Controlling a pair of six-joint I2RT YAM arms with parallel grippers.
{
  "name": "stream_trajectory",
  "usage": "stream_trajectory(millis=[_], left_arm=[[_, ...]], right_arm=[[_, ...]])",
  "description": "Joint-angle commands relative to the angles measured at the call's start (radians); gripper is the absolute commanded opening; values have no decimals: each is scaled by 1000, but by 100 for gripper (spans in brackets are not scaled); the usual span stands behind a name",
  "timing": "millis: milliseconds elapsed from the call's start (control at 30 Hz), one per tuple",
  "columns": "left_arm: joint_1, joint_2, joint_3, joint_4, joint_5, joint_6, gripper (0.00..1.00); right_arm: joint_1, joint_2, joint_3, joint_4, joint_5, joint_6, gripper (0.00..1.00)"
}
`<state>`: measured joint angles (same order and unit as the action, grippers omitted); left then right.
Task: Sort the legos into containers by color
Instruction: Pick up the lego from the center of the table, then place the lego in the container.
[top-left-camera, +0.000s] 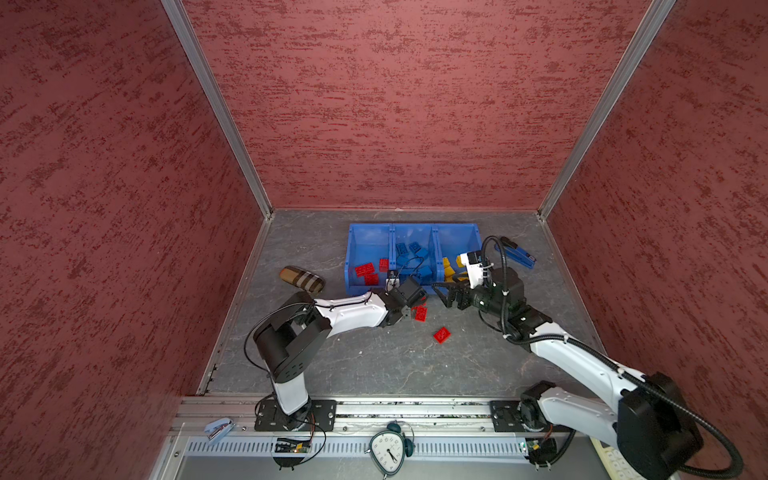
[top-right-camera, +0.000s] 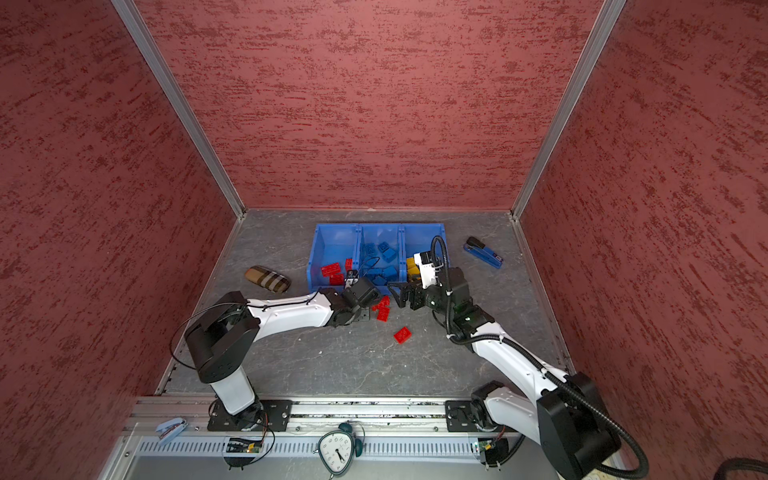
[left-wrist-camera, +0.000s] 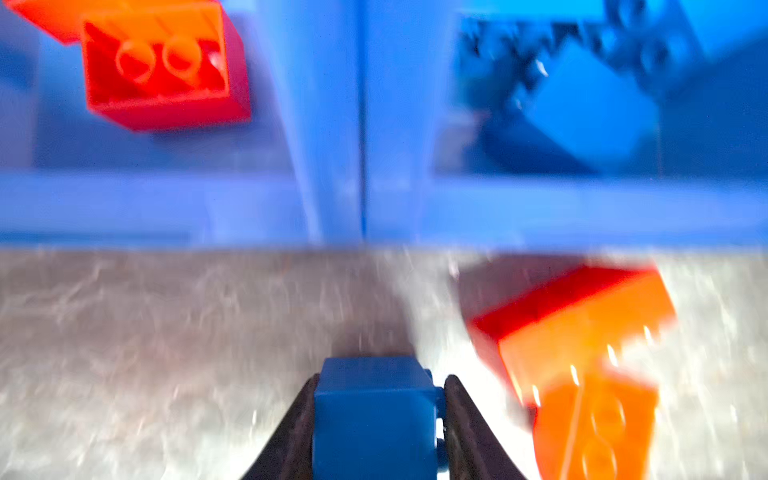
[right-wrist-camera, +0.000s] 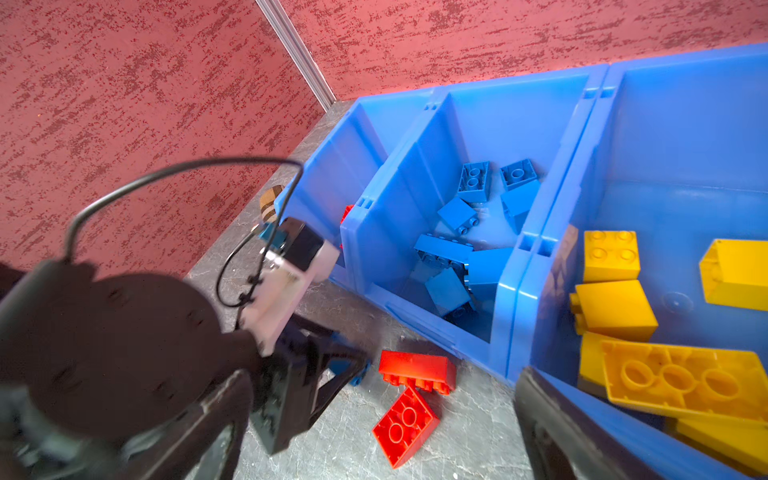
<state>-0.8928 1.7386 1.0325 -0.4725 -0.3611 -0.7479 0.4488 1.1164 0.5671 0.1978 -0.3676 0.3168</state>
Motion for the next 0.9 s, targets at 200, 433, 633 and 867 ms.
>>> stream_trajectory(millis=[200, 433, 633, 867], left_arm=[[1, -145, 72, -43, -64, 93, 34], [84, -63, 241, 94, 37, 214, 34], [130, 71, 383, 153, 28, 300, 34], [209, 250, 494, 250, 75, 335, 34]], right_arm=[[1, 19, 9, 44, -16, -8, 99], [2, 8, 2, 52, -5, 1, 99], [2, -12, -5, 44, 13, 4, 99], [1, -40, -15, 30, 38, 15, 99]])
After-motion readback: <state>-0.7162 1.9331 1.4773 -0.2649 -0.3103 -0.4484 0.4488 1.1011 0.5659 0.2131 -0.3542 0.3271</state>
